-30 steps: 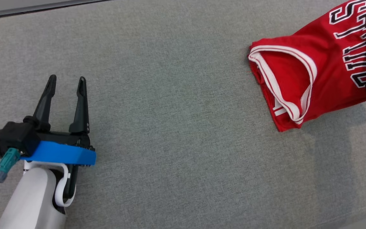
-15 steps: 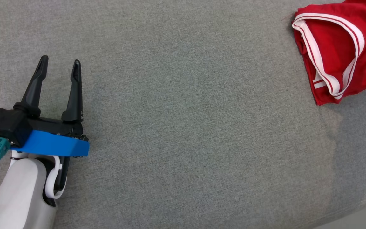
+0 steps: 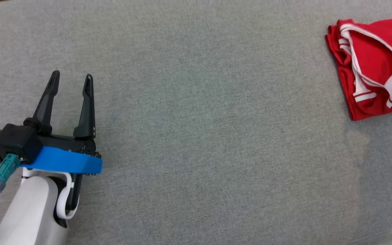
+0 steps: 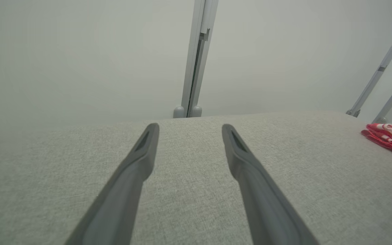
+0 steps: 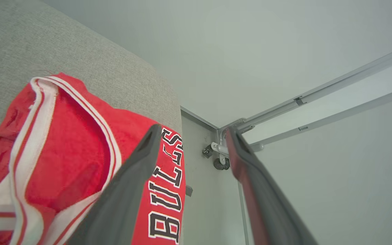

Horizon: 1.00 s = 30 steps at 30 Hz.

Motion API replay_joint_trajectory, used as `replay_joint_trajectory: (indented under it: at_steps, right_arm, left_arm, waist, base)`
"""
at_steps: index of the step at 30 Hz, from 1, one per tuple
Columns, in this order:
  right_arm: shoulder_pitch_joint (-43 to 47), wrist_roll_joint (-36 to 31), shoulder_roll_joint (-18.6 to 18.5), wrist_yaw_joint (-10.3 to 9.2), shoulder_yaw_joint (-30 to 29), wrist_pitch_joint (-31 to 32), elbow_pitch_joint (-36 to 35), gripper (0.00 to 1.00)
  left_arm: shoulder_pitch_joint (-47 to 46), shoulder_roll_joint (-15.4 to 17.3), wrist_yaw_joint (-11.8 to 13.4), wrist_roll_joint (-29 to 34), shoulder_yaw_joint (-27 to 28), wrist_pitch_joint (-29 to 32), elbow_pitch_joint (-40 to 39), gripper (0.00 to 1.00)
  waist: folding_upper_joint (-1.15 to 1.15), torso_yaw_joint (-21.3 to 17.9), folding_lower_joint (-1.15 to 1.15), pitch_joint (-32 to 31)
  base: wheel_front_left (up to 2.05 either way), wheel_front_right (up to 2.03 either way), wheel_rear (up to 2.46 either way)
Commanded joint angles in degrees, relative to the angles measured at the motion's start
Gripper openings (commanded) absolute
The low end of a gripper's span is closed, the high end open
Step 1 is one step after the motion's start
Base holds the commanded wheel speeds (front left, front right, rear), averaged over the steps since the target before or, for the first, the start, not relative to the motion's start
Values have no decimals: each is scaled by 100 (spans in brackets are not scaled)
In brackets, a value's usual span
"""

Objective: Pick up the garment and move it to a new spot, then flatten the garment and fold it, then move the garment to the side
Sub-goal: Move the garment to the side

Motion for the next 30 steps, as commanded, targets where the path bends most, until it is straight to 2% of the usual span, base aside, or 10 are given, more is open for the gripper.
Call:
replay_joint_trajectory:
  at_steps: [1, 9, 15, 24, 30]
  right_arm:
    - [98, -35, 88, -9, 4, -36, -45, 100]
    - [718, 196, 783, -9, -97, -265, -522, 100]
    - [1634, 505, 1518, -8, -421, -262, -1419, 100]
    - [3151, 1025, 2179, -6, -814, -336, -2728, 100]
    - [3811, 1059, 2599, -6, -846, -473, -3200, 100]
  left_arm:
    - [38, -8, -2, -27, 33, -40, 20, 100]
    - [369, -230, 9, -143, 55, -183, 413, 100]
    - [819, -421, 24, -240, 148, -234, 661, 100]
    - [1398, -516, 60, -196, 320, -248, 829, 100]
    - [1622, -572, 17, -113, 427, -250, 894, 100]
  waist:
    - [0, -4, 0, -71]
    - [0, 235, 0, -827]
    - [0, 544, 0, -1469]
    - [0, 1011, 0, -2087]
    - [0, 1228, 0, -2333]
  base:
    - [0, 0, 0]
    - [0, 0, 0]
    - [0, 0, 0]
    - [0, 0, 0]
    - [0, 0, 0]
